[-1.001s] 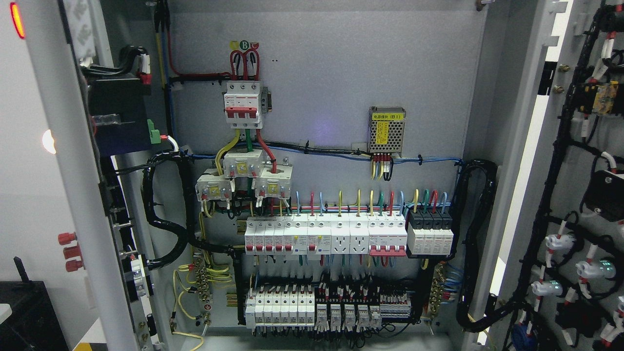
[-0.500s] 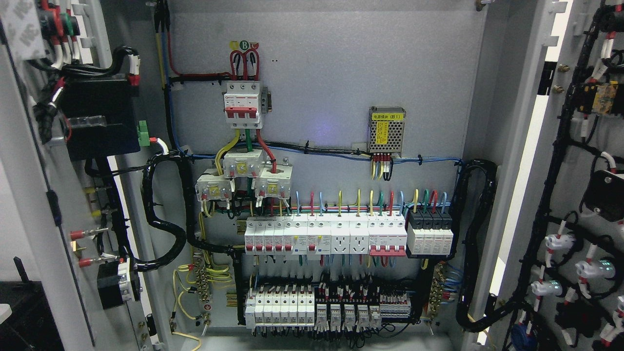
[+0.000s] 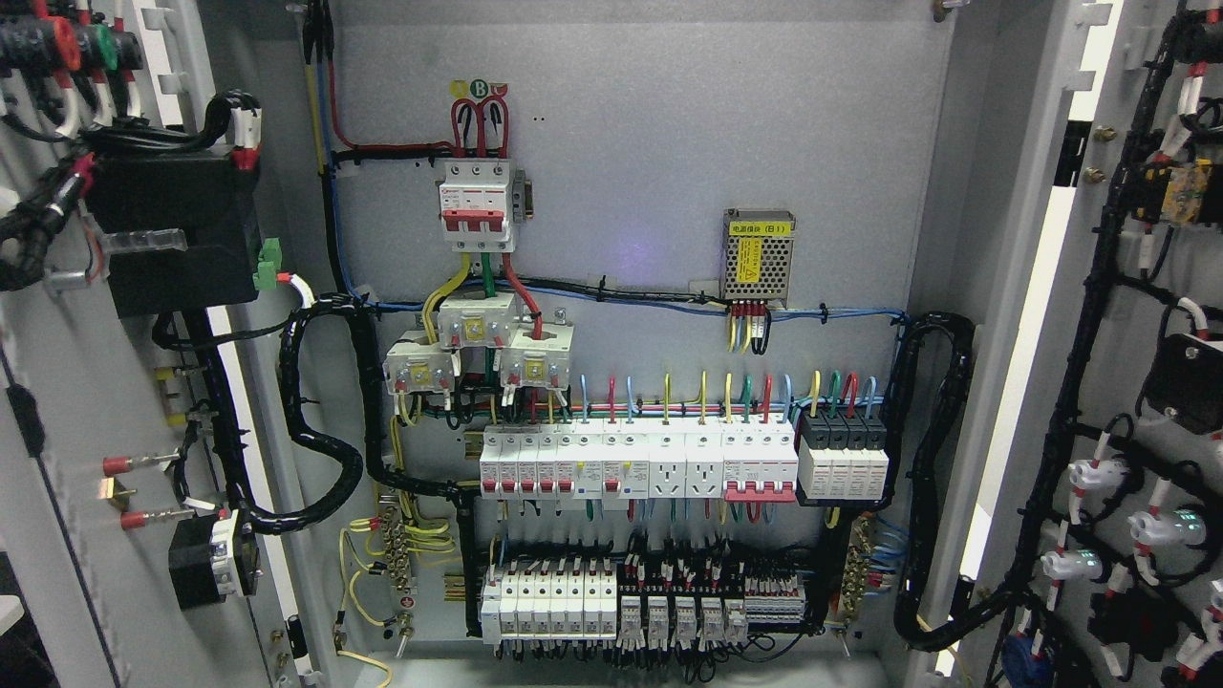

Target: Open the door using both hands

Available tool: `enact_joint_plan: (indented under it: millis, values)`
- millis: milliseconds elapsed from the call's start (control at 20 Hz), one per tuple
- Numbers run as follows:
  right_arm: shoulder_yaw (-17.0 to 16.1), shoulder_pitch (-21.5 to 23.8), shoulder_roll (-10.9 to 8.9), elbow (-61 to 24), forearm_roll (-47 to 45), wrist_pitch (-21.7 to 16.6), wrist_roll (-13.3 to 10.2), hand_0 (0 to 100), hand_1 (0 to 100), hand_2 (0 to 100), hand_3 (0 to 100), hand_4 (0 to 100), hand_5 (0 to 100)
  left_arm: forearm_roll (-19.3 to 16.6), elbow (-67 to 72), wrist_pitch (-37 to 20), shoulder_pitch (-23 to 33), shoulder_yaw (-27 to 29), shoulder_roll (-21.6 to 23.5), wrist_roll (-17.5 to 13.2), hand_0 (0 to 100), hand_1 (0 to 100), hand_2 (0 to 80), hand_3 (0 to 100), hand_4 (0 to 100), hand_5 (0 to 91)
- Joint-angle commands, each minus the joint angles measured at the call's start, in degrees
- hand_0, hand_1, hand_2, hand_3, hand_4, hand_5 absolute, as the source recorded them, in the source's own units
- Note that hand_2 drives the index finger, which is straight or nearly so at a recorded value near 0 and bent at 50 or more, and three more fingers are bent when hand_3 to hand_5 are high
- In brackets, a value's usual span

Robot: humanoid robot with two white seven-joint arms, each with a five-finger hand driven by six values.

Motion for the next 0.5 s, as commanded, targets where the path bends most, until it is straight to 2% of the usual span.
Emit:
enact_joint_plan:
  millis: [0,150,250,350,450]
  values:
    - [-3.98,2.52,-3.24,1.15,0.21,-0.53,-0.01,12,39,0,0,0,0,-0.79,-0.53,0.04,0.00,-0.01,-1.93,-0.01,12,39,0.0,0,0,0.0]
    - [-7.23,5.95,-6.22,0.89,0.21,-2.11,-1.06,12,39,0,0,0,0,-0.43,-0.53,0.04,0.00,-0.18,-1.93,-0.01,12,39,0.0,0,0,0.0]
    - [-9.07,8.23,-9.03,0.89,0.21,-5.79,-3.87,12,39,0,0,0,0,-0.52,-0.62,-0.04,0.00,-0.44,-1.93,-0.01,12,39,0.0,0,0,0.0]
    - [-10.92,10.34,-10.97,0.80,0.21,-9.13,-4.49,12,39,0,0,0,0,-0.78,-1.66,-0.39,0.35,-1.67,-1.85,-0.01,12,39,0.0,0,0,0.0]
    - [-13.03,12.80,-13.08,0.45,0.21,-12.73,-4.49,12,39,0,0,0,0,-0.78,-12.33,-1.44,3.84,-3.95,-1.93,-0.01,12,39,0.0,0,0,0.0]
